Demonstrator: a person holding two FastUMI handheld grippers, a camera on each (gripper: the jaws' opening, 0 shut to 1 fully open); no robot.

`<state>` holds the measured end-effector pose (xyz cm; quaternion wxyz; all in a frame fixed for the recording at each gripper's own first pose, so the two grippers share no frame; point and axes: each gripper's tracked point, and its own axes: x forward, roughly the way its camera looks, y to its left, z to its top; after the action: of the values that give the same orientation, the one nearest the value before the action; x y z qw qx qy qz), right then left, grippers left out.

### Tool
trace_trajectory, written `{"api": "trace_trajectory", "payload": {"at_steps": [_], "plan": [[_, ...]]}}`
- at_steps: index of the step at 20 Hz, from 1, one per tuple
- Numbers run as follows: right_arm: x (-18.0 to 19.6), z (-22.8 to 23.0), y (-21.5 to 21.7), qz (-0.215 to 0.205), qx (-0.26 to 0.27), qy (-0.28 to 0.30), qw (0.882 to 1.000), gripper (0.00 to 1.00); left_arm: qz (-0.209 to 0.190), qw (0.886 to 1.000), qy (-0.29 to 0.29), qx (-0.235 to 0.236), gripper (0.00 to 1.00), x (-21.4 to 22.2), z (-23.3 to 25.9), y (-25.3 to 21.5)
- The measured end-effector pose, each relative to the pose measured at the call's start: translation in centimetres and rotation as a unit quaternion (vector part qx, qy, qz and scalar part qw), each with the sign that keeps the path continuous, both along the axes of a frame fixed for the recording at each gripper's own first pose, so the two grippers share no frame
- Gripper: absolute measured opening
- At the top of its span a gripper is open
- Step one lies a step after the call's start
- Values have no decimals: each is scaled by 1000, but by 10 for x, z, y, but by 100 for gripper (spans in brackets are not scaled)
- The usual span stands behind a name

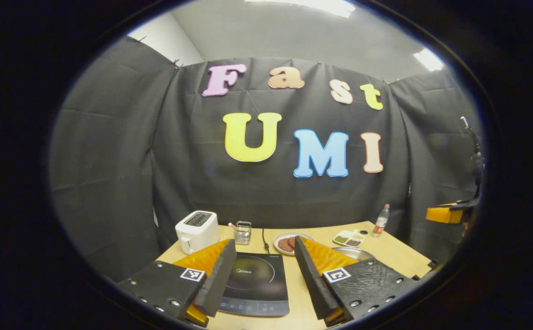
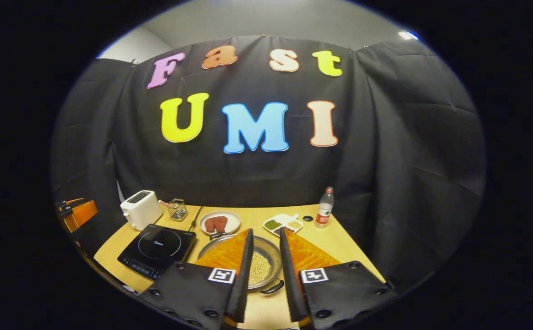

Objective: First push the handle of the pot to place it horizontally, then grasp the pot with both hands and set it on the induction cooktop.

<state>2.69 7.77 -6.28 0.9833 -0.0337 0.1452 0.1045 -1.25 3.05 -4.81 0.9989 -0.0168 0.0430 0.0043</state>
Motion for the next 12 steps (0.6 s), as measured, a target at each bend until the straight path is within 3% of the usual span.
{"api": "trace_trajectory", "payload": {"at_steps": [1,3,9,12], "plan": [[1,-6,3,3,-10,10,1000,19,0,1000,2,-6,78,-1,-4,4],[-4,-24,19,30,-26,46,998,2,2,1000,14,-11,75,-5,-15,10],[-10,-89,54,101,-13,166,981,2,14,999,44,-1,78,-10,-33,26],[-11,-119,52,122,-51,211,968,2,19,999,48,9,78,-7,-34,25]]}}
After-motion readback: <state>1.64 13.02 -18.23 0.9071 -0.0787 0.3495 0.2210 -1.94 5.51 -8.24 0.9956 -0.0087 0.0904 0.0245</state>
